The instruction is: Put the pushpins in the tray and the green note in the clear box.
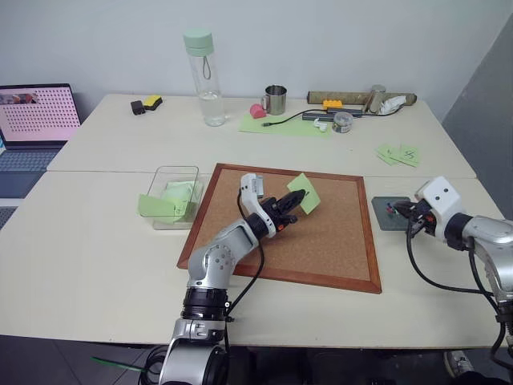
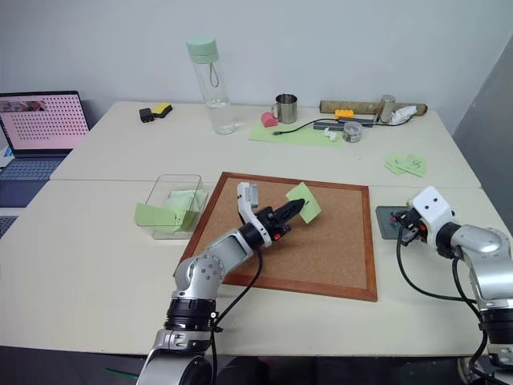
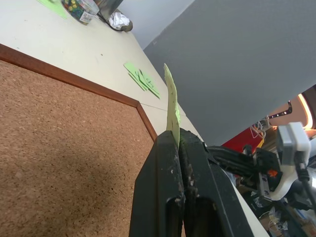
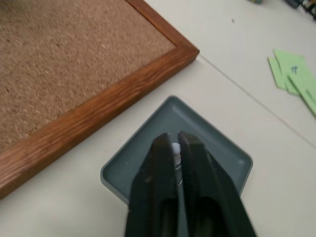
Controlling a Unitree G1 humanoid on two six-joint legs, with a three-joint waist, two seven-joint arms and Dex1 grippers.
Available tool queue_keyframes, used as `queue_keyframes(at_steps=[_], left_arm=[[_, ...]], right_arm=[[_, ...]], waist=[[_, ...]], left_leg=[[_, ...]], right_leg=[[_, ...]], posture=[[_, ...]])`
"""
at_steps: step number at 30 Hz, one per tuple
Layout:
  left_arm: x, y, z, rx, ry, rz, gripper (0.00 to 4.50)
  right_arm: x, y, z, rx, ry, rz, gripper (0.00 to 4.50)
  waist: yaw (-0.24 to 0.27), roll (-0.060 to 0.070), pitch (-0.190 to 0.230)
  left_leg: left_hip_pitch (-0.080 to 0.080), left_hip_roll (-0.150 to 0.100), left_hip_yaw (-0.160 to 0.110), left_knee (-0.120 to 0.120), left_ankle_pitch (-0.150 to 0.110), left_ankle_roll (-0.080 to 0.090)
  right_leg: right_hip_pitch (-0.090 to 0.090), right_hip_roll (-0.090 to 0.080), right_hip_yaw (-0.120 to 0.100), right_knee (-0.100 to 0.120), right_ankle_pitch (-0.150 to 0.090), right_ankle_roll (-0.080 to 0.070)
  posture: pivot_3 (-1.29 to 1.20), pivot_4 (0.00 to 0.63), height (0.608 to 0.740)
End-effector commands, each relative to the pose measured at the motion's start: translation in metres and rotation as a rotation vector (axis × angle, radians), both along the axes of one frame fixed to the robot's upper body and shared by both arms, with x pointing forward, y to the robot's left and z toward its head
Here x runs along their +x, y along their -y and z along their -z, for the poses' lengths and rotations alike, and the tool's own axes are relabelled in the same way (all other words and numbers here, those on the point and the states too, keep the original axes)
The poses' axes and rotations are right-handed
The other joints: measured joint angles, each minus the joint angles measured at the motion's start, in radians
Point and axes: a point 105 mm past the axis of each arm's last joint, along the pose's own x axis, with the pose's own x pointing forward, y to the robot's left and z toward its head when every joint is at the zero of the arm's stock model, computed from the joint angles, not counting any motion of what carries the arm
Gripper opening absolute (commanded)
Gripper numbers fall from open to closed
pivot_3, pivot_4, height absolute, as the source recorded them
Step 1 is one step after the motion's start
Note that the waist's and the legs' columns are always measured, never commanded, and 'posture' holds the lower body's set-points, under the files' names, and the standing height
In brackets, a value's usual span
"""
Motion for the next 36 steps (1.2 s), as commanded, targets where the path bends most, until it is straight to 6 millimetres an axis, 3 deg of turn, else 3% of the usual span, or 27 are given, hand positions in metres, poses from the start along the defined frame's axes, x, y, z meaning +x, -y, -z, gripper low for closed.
queue_keyframes(at_steps=[1, 14, 26, 32, 36], left_arm=[[-0.004, 0.002, -0.013, -0.011, 0.051, 0.012, 0.0], [0.0, -0.009, -0.026, -0.021, 0.094, -0.021, 0.0], [0.001, -0.016, -0.029, -0.013, 0.108, -0.045, 0.0], [-0.001, -0.022, -0.042, -0.006, 0.155, -0.057, 0.0], [-0.005, -0.038, -0.061, 0.05, 0.244, -0.103, 0.0]], right_arm=[[0.0, 0.009, -0.006, -0.013, 0.02, 0.033, 1.29], [0.002, 0.016, -0.008, -0.045, 0.054, 0.061, 4.36], [0.01, 0.024, -0.005, -0.127, 0.12, 0.101, 4.44], [0.009, 0.02, -0.032, -0.048, 0.172, 0.058, 4.44], [-0.001, 0.002, -0.048, -0.012, 0.156, -0.089, 4.44]], waist=[[0.001, 0.0, 0.0], [0.001, 0.0, 0.0], [0.002, 0.0, 0.0], [0.002, 0.0, 0.0], [0.0, 0.0, 0.0]], left_leg=[[0.0, 0.0, 0.0, 0.0, 0.0, 0.0], [0.0, 0.0, 0.0, 0.0, 0.0, 0.0], [0.0, 0.0, 0.0, 0.0, 0.0, 0.0], [0.0, 0.0, 0.0, 0.0, 0.0, 0.0], [0.0, 0.0, 0.0, 0.0, 0.0, 0.0]], right_leg=[[0.0, 0.0, 0.0, 0.0, 0.0, 0.0], [0.0, 0.0, 0.0, 0.0, 0.0, 0.0], [0.0, 0.0, 0.0, 0.0, 0.0, 0.0], [0.0, 0.0, 0.0, 0.0, 0.0, 0.0], [0.0, 0.0, 0.0, 0.0, 0.0, 0.0]], posture=[[0.0, 0.15, 0.74], [0.0, 0.15, 0.74], [0.0, 0.15, 0.74], [0.0, 0.15, 0.74], [0.0, 0.15, 0.74]])
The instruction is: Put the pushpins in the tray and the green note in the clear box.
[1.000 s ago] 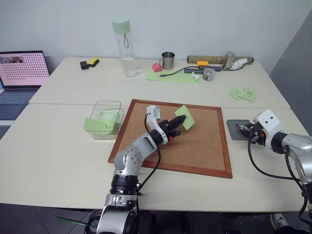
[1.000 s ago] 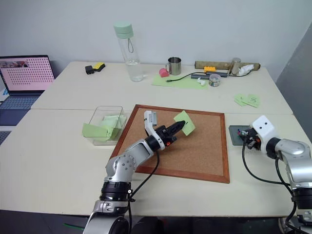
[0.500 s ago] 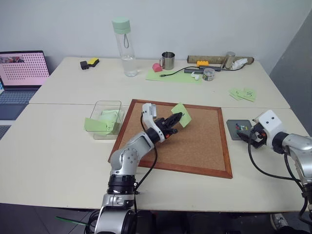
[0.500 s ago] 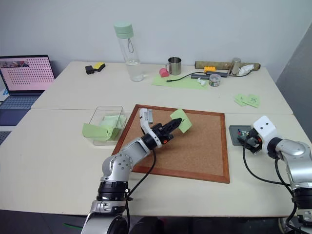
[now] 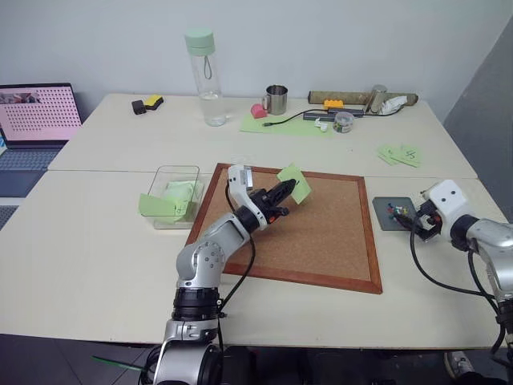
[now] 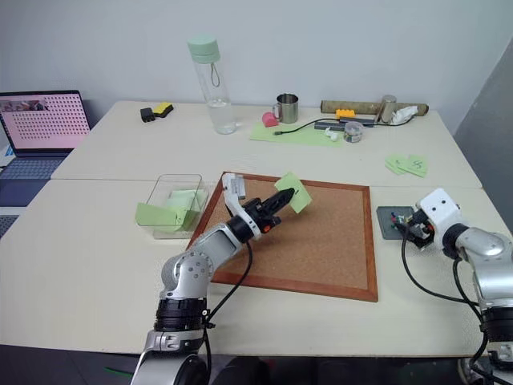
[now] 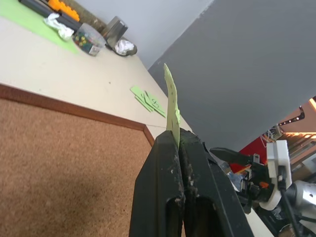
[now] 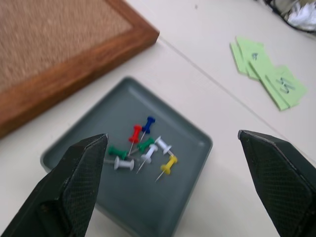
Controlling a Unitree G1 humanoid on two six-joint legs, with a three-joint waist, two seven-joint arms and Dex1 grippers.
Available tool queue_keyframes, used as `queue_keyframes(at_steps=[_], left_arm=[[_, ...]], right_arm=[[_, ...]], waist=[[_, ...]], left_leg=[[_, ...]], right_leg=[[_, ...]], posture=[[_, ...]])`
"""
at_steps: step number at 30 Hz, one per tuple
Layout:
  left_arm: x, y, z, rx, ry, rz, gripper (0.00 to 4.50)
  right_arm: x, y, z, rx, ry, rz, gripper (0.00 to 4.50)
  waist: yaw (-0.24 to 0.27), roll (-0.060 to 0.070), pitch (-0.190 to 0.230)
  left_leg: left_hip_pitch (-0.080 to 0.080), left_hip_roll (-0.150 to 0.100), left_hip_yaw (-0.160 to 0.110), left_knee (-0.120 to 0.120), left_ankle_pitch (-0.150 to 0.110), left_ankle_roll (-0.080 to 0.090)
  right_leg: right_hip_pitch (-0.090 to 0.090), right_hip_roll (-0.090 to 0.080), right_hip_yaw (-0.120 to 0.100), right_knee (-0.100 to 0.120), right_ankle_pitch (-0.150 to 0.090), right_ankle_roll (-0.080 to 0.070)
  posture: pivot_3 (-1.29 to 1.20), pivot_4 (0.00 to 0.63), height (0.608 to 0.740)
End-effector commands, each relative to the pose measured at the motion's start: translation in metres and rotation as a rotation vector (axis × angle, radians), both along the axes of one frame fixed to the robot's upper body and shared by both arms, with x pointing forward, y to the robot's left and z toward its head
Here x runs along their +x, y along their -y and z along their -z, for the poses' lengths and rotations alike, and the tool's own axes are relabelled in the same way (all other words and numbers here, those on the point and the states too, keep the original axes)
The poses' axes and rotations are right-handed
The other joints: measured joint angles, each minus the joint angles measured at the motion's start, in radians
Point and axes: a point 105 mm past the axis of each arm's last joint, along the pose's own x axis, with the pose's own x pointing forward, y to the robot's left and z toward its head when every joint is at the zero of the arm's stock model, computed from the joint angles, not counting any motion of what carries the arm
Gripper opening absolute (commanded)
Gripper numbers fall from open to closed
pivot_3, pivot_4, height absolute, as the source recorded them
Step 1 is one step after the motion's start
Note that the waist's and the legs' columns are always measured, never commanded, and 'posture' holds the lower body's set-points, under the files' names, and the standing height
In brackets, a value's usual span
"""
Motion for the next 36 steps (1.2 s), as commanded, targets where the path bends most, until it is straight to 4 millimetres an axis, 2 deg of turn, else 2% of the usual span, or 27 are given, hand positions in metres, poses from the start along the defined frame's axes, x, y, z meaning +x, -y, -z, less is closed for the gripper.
queue_keyframes(at_steps=[1, 5, 8, 12, 17, 19, 22, 30, 36], left_arm=[[-0.006, -0.017, -0.036, 0.048, 0.148, -0.053, 0.0], [-0.006, -0.048, -0.05, 0.167, 0.234, -0.174, 0.0], [-0.001, -0.086, -0.06, 0.284, 0.288, -0.352, 0.0], [0.005, -0.14, -0.062, 0.476, 0.292, -0.608, 0.0], [0.01, -0.187, -0.051, 0.628, 0.224, -0.793, 0.0], [0.01, -0.195, -0.045, 0.662, 0.197, -0.825, 0.0], [0.013, -0.198, -0.033, 0.689, 0.148, -0.821, 0.0], [0.015, -0.196, -0.032, 0.716, 0.158, -0.807, 1.36], [0.012, -0.198, -0.045, 0.745, 0.213, -0.819, 2.47]], right_arm=[[-0.009, -0.022, -0.039, 0.027, 0.051, -0.177, 4.44], [-0.031, -0.065, -0.057, 0.09, 0.017, -0.429, 4.44], [-0.049, -0.1, -0.073, 0.163, -0.025, -0.608, 4.44], [-0.056, -0.122, -0.084, 0.199, -0.044, -0.701, 4.44], [-0.051, -0.13, -0.084, 0.202, -0.045, -0.711, 4.44], [-0.051, -0.131, -0.082, 0.198, -0.05, -0.714, 4.44], [-0.051, -0.133, -0.082, 0.195, -0.05, -0.724, 4.44], [-0.053, -0.131, -0.081, 0.185, -0.05, -0.72, 4.5], [-0.053, -0.129, -0.081, 0.181, -0.045, -0.711, 4.5]], waist=[[-0.003, 0.0, 0.0], [-0.008, 0.0, 0.0], [-0.012, 0.0, 0.0], [-0.011, -0.001, 0.001], [-0.001, -0.002, 0.001], [0.005, -0.002, 0.001], [0.009, -0.002, 0.001], [0.008, -0.003, 0.002], [0.008, -0.003, 0.002]], left_leg=[[0.0, 0.0, 0.0, 0.0, 0.0, 0.0], [0.0, 0.0, -0.001, 0.0, 0.0, 0.0], [0.0, 0.0, -0.001, 0.0, 0.0, 0.0], [0.0, 0.0, -0.002, 0.0, -0.001, 0.002], [0.0, 0.0, -0.003, 0.0, -0.001, 0.002], [-0.001, 0.0, -0.003, 0.0, -0.001, 0.002], [-0.001, 0.0, -0.004, 0.0, -0.001, 0.002], [-0.002, 0.0, -0.004, 0.0, -0.001, 0.002], [-0.002, 0.0, -0.004, 0.0, -0.001, 0.002]], right_leg=[[0.0, 0.0, 0.0, 0.0, 0.0, 0.0], [0.0, 0.0, 0.0, 0.0, 0.0, 0.0], [0.0, 0.0, -0.001, 0.0, 0.0, 0.0], [0.0, 0.0, -0.001, 0.0, 0.0, 0.0], [0.0, 0.0, -0.002, -0.002, 0.0, 0.0], [0.0, 0.0, -0.002, -0.002, 0.0, 0.0], [0.0, -0.001, -0.003, -0.003, 0.0, 0.0], [0.0, -0.001, -0.003, -0.003, 0.0, 0.0], [0.0, -0.001, -0.003, -0.003, 0.0, 0.0]], posture=[[0.0, 0.15, 0.74], [0.0, 0.15, 0.74], [0.0, 0.15, 0.74], [0.0, 0.15, 0.74], [0.0, 0.15, 0.74], [0.0, 0.15, 0.74], [0.0, 0.15, 0.74], [0.0, 0.15, 0.74], [0.0, 0.15, 0.74]])
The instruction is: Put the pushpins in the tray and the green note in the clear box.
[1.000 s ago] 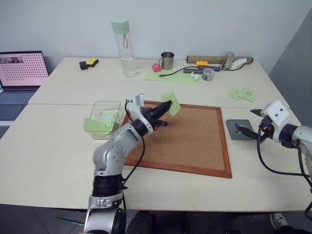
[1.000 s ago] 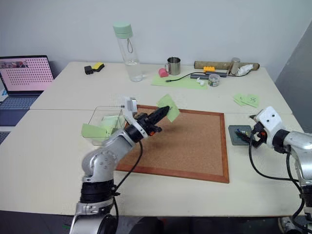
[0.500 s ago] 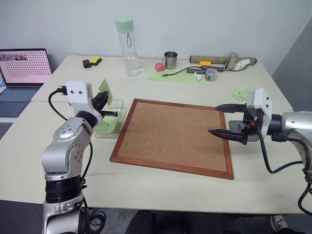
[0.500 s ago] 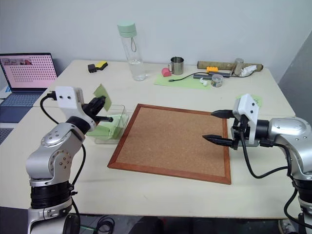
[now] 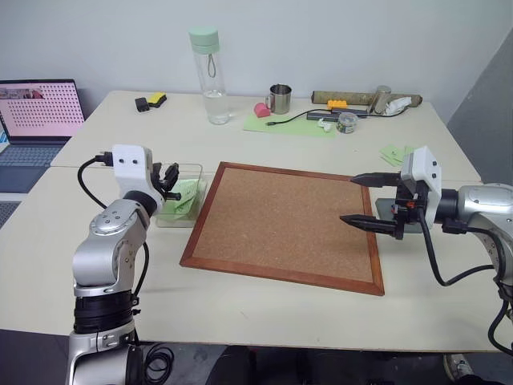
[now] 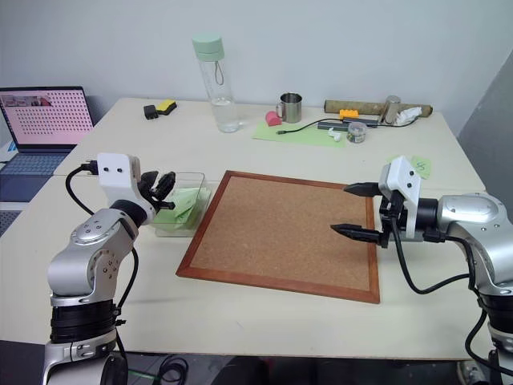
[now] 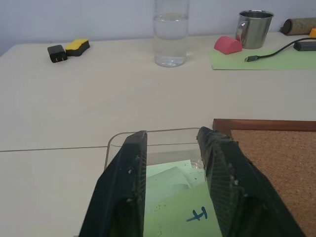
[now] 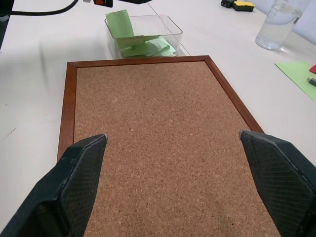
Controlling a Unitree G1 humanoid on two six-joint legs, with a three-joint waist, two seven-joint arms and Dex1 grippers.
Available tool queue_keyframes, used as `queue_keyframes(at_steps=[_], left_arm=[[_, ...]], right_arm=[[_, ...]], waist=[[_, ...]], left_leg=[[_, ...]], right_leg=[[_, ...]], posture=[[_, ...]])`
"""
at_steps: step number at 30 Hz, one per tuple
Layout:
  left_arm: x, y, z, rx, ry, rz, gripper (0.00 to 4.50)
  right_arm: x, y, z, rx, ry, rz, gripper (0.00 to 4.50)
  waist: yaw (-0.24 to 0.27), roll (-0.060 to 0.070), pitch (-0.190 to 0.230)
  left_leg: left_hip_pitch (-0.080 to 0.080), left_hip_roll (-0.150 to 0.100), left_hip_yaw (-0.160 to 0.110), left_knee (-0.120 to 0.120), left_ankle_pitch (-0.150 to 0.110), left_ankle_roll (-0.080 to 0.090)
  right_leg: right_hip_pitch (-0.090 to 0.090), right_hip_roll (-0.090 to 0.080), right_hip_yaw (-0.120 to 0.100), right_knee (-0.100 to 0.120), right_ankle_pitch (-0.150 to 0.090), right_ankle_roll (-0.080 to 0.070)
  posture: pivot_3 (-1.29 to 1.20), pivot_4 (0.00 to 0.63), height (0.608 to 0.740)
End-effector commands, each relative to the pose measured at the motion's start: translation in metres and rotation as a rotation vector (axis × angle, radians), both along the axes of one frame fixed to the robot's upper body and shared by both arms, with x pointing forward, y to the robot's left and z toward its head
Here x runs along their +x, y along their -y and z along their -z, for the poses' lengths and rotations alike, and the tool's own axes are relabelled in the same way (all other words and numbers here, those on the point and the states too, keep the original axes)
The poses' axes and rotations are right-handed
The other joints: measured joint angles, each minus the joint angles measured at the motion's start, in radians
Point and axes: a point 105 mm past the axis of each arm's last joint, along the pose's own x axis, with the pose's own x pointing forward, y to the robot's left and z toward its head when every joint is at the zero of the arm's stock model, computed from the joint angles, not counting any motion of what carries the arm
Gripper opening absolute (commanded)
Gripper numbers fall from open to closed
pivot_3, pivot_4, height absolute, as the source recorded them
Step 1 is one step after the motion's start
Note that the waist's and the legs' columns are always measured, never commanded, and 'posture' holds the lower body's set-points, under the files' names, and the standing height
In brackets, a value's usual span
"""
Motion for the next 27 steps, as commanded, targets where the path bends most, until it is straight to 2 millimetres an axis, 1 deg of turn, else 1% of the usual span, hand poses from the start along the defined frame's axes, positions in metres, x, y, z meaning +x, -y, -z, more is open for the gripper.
queue_keyframes(at_steps=[1, 3, 5, 6, 7, 8, 9, 10, 12, 14, 16, 18, 20, 22, 24, 27], left_arm=[[-0.005, 0.0, -0.031, 0.071, 0.099, 0.021, 2.64], [-0.01, 0.0, -0.038, 0.106, 0.099, 0.061, 3.05], [-0.018, -0.006, -0.043, 0.161, 0.067, 0.107, 3.41], [-0.022, -0.013, -0.044, 0.209, 0.039, 0.12, 3.65], [-0.025, -0.024, -0.046, 0.245, 0.012, 0.113, 3.8], [-0.028, -0.035, -0.048, 0.265, -0.009, 0.1, 4.08], [-0.032, -0.045, -0.051, 0.272, -0.032, 0.097, 4.08], [-0.034, -0.051, -0.053, 0.27, -0.044, 0.097, 4.08], [-0.045, -0.059, -0.05, 0.307, -0.103, 0.154, 4.08], [-0.063, -0.059, -0.039, 0.406, -0.176, 0.271, 4.08], [-0.078, -0.062, -0.027, 0.478, -0.24, 0.349, 4.08], [-0.09, -0.077, -0.016, 0.503, -0.314, 0.369, 4.08], [-0.099, -0.091, -0.009, 0.509, -0.365, 0.377, 4.08], [-0.104, -0.097, -0.006, 0.506, -0.378, 0.389, 4.08], [-0.105, -0.099, -0.006, 0.491, -0.371, 0.407, 4.08], [-0.104, -0.099, -0.007, 0.482, -0.348, 0.42, 4.08]], right_arm=[[-0.003, 0.003, -0.012, -0.013, 0.06, 0.0, 4.5], [-0.003, 0.005, -0.012, -0.02, 0.064, 0.008, 4.5], [-0.002, 0.01, -0.013, -0.029, 0.067, 0.023, 4.5], [-0.002, 0.012, -0.013, -0.034, 0.067, 0.034, 4.5], [-0.001, 0.016, -0.012, -0.041, 0.067, 0.049, 4.5], [-0.001, 0.021, -0.011, -0.049, 0.067, 0.065, 4.5], [0.001, 0.027, -0.011, -0.061, 0.069, 0.089, 4.5], [0.001, 0.031, -0.01, -0.07, 0.07, 0.104, 4.5], [0.003, 0.047, -0.009, -0.089, 0.066, 0.163, 4.5], [0.001, 0.063, -0.006, -0.116, 0.053, 0.211, 4.5], [-0.002, 0.076, -0.004, -0.14, 0.043, 0.245, 4.5], [-0.006, 0.089, -0.002, -0.166, 0.028, 0.276, 4.5], [-0.011, 0.104, 0.001, -0.202, 0.008, 0.308, 4.5], [-0.015, 0.113, 0.003, -0.222, -0.007, 0.327, 4.5], [-0.019, 0.121, 0.004, -0.237, -0.019, 0.344, 4.5], [-0.023, 0.125, 0.007, -0.248, -0.028, 0.352, 4.5]], waist=[[0.0, 0.0, 0.0], [0.0, 0.0, 0.001], [-0.001, -0.001, 0.001], [-0.001, 0.0, 0.001], [-0.003, 0.0, 0.001], [-0.004, 0.0, 0.001], [-0.005, 0.0, 0.001], [-0.005, 0.001, 0.002], [-0.005, 0.0, 0.002], [-0.005, 0.001, 0.002], [-0.005, 0.003, 0.003], [-0.004, 0.003, 0.003], [-0.003, 0.004, 0.004], [-0.001, 0.004, 0.004], [0.0, 0.005, 0.004], [0.0, 0.005, 0.004]], left_leg=[[0.0, 0.0, 0.0, 0.0, 0.0, 0.0], [0.0, 0.0, 0.0, 0.0, 0.0, 0.0], [0.0, 0.0, 0.0, 0.0, 0.0, 0.0], [0.0, 0.0, 0.0, 0.0, 0.0, 0.0], [0.0, 0.0, 0.0, -0.001, 0.0, 0.0], [0.0, 0.0, 0.0, -0.001, 0.0, 0.0], [0.0, 0.0, 0.0, -0.001, 0.0, 0.0], [0.0, 0.0, 0.0, -0.002, 0.0, 0.001], [0.0, 0.0, 0.0, -0.001, -0.001, 0.001], [0.0, 0.0, 0.0, -0.002, -0.001, 0.001], [0.0, 0.0, 0.001, -0.003, -0.001, 0.001], [-0.001, 0.0, 0.001, -0.003, -0.001, 0.001], [-0.001, 0.001, 0.0, -0.003, -0.001, 0.002], [0.0, 0.001, 0.0, -0.004, -0.001, 0.002], [0.0, 0.001, 0.0, -0.004, -0.002, 0.003], [-0.001, 0.001, 0.0, -0.004, -0.002, 0.003]], right_leg=[[0.0, 0.0, 0.0, 0.0, 0.0, 0.0], [0.0, 0.0, 0.0, 0.0, 0.0, 0.0], [0.0, 0.0, 0.0, 0.0, 0.0, 0.0], [-0.001, 0.0, 0.0, 0.0, 0.0, 0.0], [-0.001, 0.0, 0.0, 0.0, 0.0, 0.0], [-0.001, 0.0, 0.0, 0.0, 0.0, 0.0], [-0.001, 0.0, 0.0, 0.0, 0.0, 0.0], [-0.001, 0.0, 0.0, 0.0, 0.0, 0.0], [-0.001, 0.0, 0.0, -0.001, 0.0, 0.0], [-0.001, 0.0, 0.0, -0.001, 0.0, 0.0], [-0.001, -0.001, 0.0, -0.004, 0.0, -0.001], [-0.001, -0.001, 0.0, -0.005, 0.0, -0.001], [-0.001, -0.001, 0.0, -0.004, -0.001, -0.002], [-0.001, -0.001, -0.001, -0.004, -0.001, -0.003], [0.0, -0.002, -0.002, -0.004, -0.001, -0.003], [0.0, -0.002, -0.002, -0.004, -0.001, -0.003]], posture=[[0.0, 0.15, 0.74], [0.0, 0.15, 0.74], [0.0, 0.15, 0.74], [0.0, 0.15, 0.74], [0.0, 0.15, 0.74], [0.0, 0.15, 0.74], [0.0, 0.15, 0.74], [0.0, 0.15, 0.74], [0.0, 0.15, 0.74], [0.0, 0.15, 0.74], [0.0, 0.15, 0.74], [0.0, 0.15, 0.74], [0.0, 0.15, 0.74], [0.0, 0.15, 0.74], [0.0, 0.15, 0.74], [0.0, 0.15, 0.74]])
